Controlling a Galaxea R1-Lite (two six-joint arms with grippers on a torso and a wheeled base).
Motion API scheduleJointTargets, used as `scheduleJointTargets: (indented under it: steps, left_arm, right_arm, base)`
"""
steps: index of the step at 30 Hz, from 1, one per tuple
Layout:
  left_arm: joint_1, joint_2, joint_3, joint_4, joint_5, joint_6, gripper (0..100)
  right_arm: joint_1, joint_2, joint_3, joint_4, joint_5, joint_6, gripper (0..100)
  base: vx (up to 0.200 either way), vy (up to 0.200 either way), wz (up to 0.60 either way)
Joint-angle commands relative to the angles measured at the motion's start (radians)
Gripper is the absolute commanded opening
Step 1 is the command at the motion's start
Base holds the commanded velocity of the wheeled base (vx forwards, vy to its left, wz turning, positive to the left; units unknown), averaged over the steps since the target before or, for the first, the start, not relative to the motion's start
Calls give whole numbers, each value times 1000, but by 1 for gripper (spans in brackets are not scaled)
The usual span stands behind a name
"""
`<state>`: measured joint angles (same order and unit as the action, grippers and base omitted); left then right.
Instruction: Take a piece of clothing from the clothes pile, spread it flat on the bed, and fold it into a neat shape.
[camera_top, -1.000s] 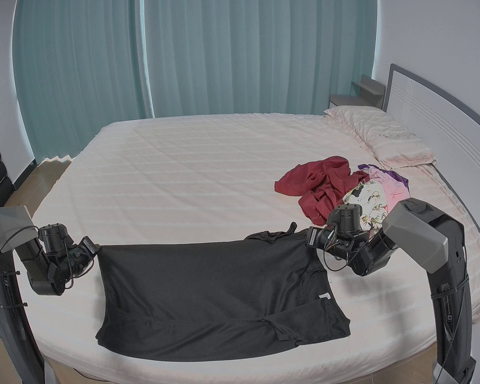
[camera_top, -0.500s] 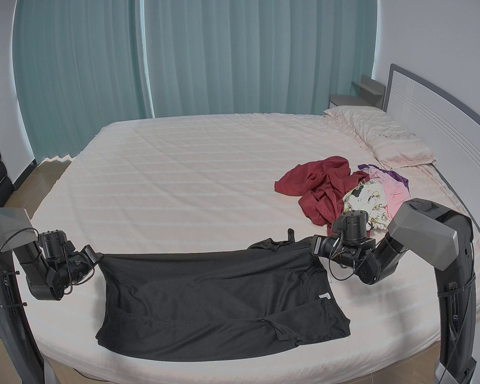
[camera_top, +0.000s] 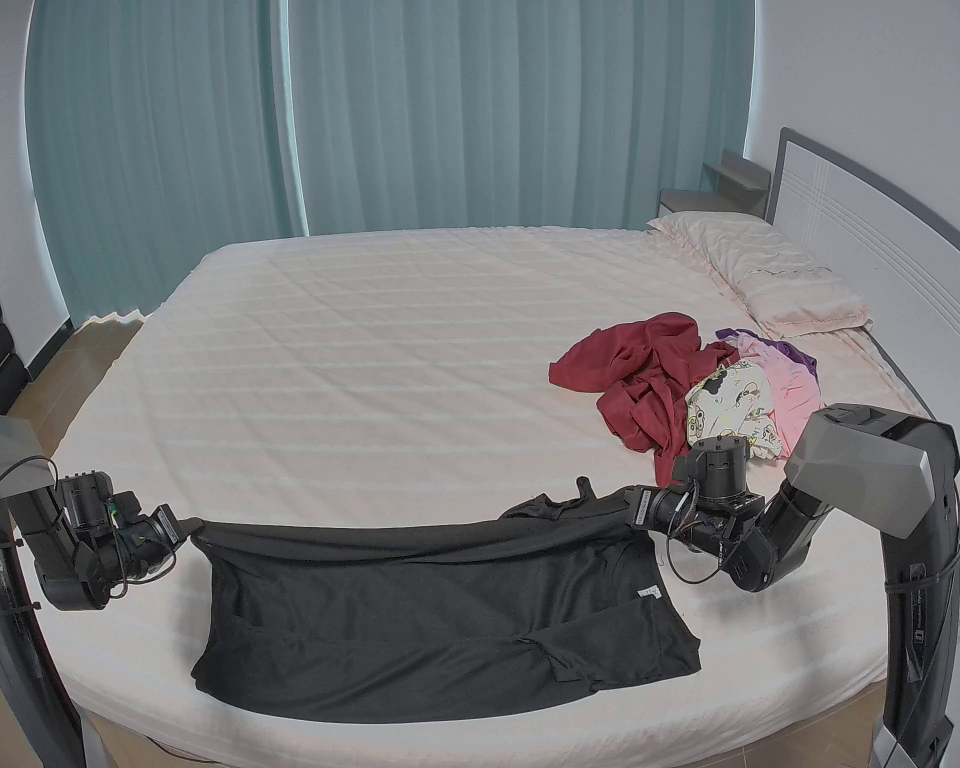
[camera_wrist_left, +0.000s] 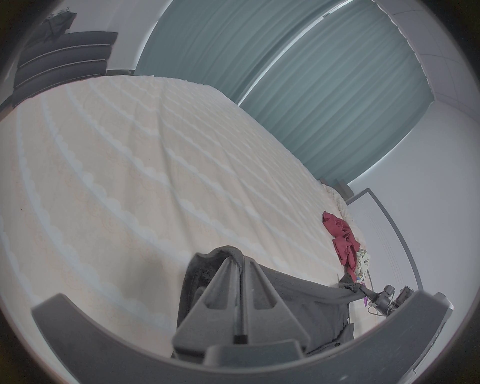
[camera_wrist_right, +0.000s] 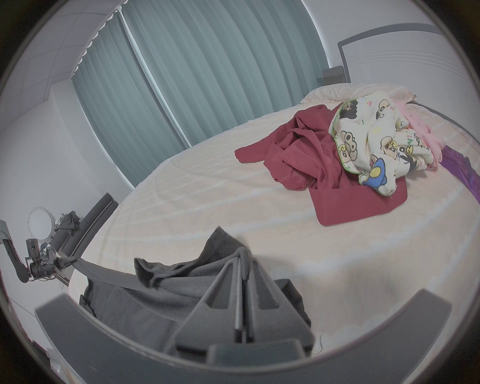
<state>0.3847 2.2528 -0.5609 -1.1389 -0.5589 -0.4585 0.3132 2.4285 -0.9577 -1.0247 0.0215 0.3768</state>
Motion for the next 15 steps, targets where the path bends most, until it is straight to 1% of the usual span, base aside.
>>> scheduleJointTargets:
  steps: [1,5,9,11,15]
  left_arm:
    - [11,-38,-2,-4,7,-14,0]
    - [10,-78,-5,-4,10,-52,0]
    - [10,-71,-19,-5,27,-54,0]
    - [10,-65,-42,-1,51,-55,0]
    - [11,-56,-47,1,54,-57,0]
  right_arm:
    - [3,1,-36,-14,-2,4,0]
    - [-3,32,-112,-5,-14,7,0]
    - [-6,50,-141,-2,-15,5,0]
    - [-6,72,-156,3,-17,2,0]
    - [-3,92,-159,17,-17,-1,0]
  base:
    - [0,0,0]
    - [0,0,0]
    - [0,0,0]
    - [0,0,0]
    - [0,0,0]
